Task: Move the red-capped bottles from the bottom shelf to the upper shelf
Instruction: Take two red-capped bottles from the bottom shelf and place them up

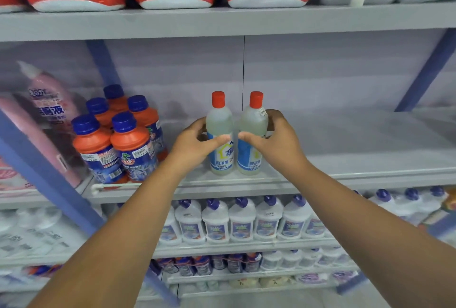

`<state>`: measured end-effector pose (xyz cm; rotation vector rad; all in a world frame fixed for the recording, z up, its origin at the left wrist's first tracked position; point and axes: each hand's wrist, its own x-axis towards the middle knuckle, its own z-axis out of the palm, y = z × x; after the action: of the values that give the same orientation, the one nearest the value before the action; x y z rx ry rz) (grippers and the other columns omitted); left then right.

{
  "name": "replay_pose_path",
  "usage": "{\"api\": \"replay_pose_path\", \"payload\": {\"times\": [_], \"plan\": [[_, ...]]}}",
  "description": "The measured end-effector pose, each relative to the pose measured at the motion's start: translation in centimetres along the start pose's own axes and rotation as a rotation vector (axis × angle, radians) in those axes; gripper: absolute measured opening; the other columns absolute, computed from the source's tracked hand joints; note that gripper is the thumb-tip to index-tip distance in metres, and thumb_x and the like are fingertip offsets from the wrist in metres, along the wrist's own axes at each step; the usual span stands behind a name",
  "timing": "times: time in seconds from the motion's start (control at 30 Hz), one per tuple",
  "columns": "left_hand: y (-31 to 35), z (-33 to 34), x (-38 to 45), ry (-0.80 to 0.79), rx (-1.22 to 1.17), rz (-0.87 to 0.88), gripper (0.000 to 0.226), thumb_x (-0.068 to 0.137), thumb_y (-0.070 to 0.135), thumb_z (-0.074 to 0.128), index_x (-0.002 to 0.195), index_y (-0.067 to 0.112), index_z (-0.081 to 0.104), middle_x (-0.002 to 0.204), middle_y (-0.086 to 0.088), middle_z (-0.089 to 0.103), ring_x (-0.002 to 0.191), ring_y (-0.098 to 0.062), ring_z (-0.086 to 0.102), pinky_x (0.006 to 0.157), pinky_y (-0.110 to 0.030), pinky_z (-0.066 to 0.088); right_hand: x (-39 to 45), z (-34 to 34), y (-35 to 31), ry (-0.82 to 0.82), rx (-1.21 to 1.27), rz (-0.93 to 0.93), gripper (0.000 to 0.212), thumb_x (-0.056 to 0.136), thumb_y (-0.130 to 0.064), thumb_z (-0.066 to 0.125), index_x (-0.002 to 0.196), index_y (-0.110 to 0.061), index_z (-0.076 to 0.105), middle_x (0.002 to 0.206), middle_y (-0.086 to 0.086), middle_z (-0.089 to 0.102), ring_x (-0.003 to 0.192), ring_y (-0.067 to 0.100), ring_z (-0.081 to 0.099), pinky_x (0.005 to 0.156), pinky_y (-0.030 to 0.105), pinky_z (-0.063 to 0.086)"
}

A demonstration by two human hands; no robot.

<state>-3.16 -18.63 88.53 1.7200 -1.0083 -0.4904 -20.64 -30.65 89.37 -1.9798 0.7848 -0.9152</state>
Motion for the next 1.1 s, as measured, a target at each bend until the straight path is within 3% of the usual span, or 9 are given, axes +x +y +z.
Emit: {"api": "replay_pose_path", "payload": {"times": [0.07, 0.2, 0.27, 0.33, 0.47, 0.57, 0.73, 0.97, 1.1], "plan": [[-0.3, 0.2, -0.3, 0.012, 0.005, -0.014, 0.053, 0.084, 0.036, 0.080, 0.132, 0.031, 0.058, 0.117, 0.020, 0.066, 0.107, 0.002, 0.063, 0.084, -0.020, 0.053, 0.0, -0.5, 0.7, -0.098, 0.012, 0.023, 0.061, 0.078, -0.041, 0.085, 0.127, -0.030, 0.051, 0.114, -0.018, 0.062, 0.101, -0.006, 0.059, 0.073, 0.011, 0.046], [-2.3, 1.1, -0.7, 0.067, 0.042, -0.055, 0.058, 0.075, 0.034, 0.087, 0.126, 0.028, 0.059, 0.117, 0.014, 0.070, 0.107, -0.003, 0.067, 0.091, -0.029, 0.057, 0.1, -1.1, 3.2, -0.281, 0.043, 0.107, 0.066, 0.082, -0.025, 0.082, 0.138, -0.028, 0.048, 0.121, -0.010, 0.065, 0.110, 0.006, 0.065, 0.089, 0.026, 0.056], [-2.6, 1.6, -1.3, 0.077, 0.094, -0.096, 0.057, 0.072, 0.035, 0.089, 0.119, 0.032, 0.057, 0.110, 0.016, 0.069, 0.097, 0.001, 0.067, 0.083, -0.024, 0.056, 0.2, -0.9, 4.2, -0.339, 0.034, 0.123, 0.065, 0.083, -0.015, 0.079, 0.139, -0.025, 0.049, 0.124, -0.007, 0.067, 0.113, 0.010, 0.066, 0.100, 0.037, 0.054], [-2.4, 2.1, -1.8, 0.093, 0.148, -0.113, 0.060, 0.069, 0.038, 0.091, 0.117, 0.033, 0.054, 0.105, 0.016, 0.067, 0.091, 0.002, 0.065, 0.074, -0.019, 0.051, 0.2, -0.7, 4.7, -0.396, 0.019, 0.126, 0.060, 0.084, -0.009, 0.076, 0.137, -0.022, 0.050, 0.124, -0.007, 0.067, 0.115, 0.009, 0.065, 0.103, 0.036, 0.053], [-1.9, 2.9, -2.0, 0.146, 0.205, -0.122, 0.067, 0.061, 0.045, 0.093, 0.112, 0.029, 0.052, 0.102, 0.015, 0.065, 0.089, -0.001, 0.064, 0.068, -0.018, 0.047, 0.3, -0.4, 4.9, -0.410, 0.017, 0.126, 0.058, 0.084, -0.004, 0.074, 0.135, -0.020, 0.050, 0.123, -0.004, 0.066, 0.114, 0.010, 0.065, 0.102, 0.032, 0.053], [-1.9, 3.1, -1.9, 0.150, 0.244, -0.117, 0.061, 0.064, 0.042, 0.093, 0.108, 0.030, 0.053, 0.103, 0.013, 0.065, 0.088, -0.002, 0.065, 0.066, -0.020, 0.048, -0.1, -0.3, 4.7, -0.366, -0.017, 0.112, 0.058, 0.083, -0.010, 0.077, 0.130, -0.029, 0.049, 0.115, -0.012, 0.064, 0.104, -0.002, 0.062, 0.089, 0.023, 0.056], [-2.6, 2.4, -1.3, 0.063, 0.174, -0.117, 0.055, 0.066, 0.034, 0.093, 0.108, 0.036, 0.057, 0.103, 0.016, 0.071, 0.092, -0.003, 0.070, 0.084, -0.031, 0.059, -0.6, 0.4, 4.5, -0.240, -0.009, 0.083, 0.050, 0.078, -0.011, 0.081, 0.119, -0.023, 0.055, 0.103, -0.013, 0.062, 0.083, -0.009, 0.063, 0.068, 0.006, 0.047], [-3.3, 0.8, -0.2, -0.144, -0.046, -0.165, 0.059, 0.079, 0.003, 0.083, 0.126, 0.013, 0.049, 0.122, -0.003, 0.070, 0.112, -0.014, 0.069, 0.103, -0.039, 0.053, -0.8, 0.8, 4.6, -0.178, -0.074, 0.158, 0.068, 0.071, -0.034, 0.089, 0.128, -0.025, 0.053, 0.117, -0.006, 0.054, 0.097, 0.002, 0.059, 0.082, 0.022, 0.047], [-3.5, 0.6, -0.1, -0.249, -0.102, -0.156, 0.061, 0.087, -0.004, 0.072, 0.139, 0.010, 0.044, 0.133, -0.007, 0.065, 0.119, -0.014, 0.065, 0.098, -0.025, 0.054, -0.8, 0.0, 4.4, -0.281, -0.057, 0.192, 0.066, 0.077, -0.026, 0.086, 0.132, -0.026, 0.050, 0.112, -0.016, 0.063, 0.096, -0.004, 0.060, 0.078, 0.020, 0.052]]}}
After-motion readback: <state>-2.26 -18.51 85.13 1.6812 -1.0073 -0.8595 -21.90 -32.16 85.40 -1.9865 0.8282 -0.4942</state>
